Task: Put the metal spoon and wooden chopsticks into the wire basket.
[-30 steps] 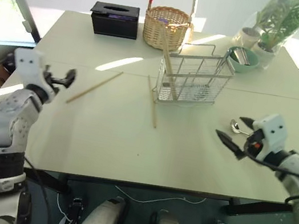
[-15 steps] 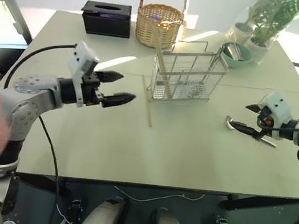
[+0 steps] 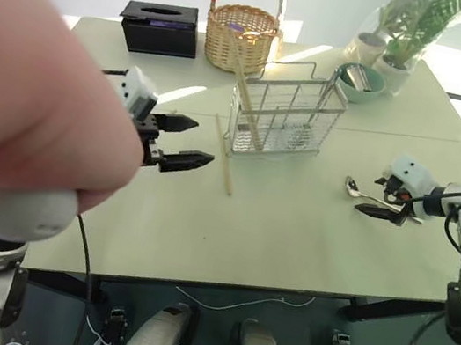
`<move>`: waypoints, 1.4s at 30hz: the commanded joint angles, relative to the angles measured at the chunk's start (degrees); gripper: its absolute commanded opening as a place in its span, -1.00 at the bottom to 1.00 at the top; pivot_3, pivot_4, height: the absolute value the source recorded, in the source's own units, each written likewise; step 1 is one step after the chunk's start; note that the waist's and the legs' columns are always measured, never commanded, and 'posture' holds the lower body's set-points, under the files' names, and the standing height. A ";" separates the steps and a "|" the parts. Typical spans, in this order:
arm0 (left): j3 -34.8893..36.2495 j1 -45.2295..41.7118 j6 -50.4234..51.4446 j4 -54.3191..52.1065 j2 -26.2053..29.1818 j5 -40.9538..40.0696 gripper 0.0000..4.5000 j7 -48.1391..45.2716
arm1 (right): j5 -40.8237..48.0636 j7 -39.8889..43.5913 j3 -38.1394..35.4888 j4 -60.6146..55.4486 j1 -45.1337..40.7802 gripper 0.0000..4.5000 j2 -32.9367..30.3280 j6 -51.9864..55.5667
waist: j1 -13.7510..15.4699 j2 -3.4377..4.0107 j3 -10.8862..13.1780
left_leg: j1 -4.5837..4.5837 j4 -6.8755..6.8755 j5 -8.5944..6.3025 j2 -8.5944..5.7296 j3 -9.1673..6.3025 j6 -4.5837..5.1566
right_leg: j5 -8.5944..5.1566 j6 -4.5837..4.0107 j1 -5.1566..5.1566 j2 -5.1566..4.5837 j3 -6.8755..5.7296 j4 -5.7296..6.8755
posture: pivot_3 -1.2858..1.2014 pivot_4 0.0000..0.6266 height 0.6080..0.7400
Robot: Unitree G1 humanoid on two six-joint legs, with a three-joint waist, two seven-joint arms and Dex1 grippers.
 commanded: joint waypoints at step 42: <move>1.91 -8.42 -3.73 5.57 -3.51 -0.96 1.00 3.52 | 21.60 -11.96 -23.37 -32.08 -6.74 -0.98 6.75 21.56 | -0.22 0.32 0.18 | -0.04 -0.05 -0.02 0.01 -0.04 0.03 | 0.01 0.02 -0.09 0.03 0.06 0.05 | 0.03 -0.52 0.91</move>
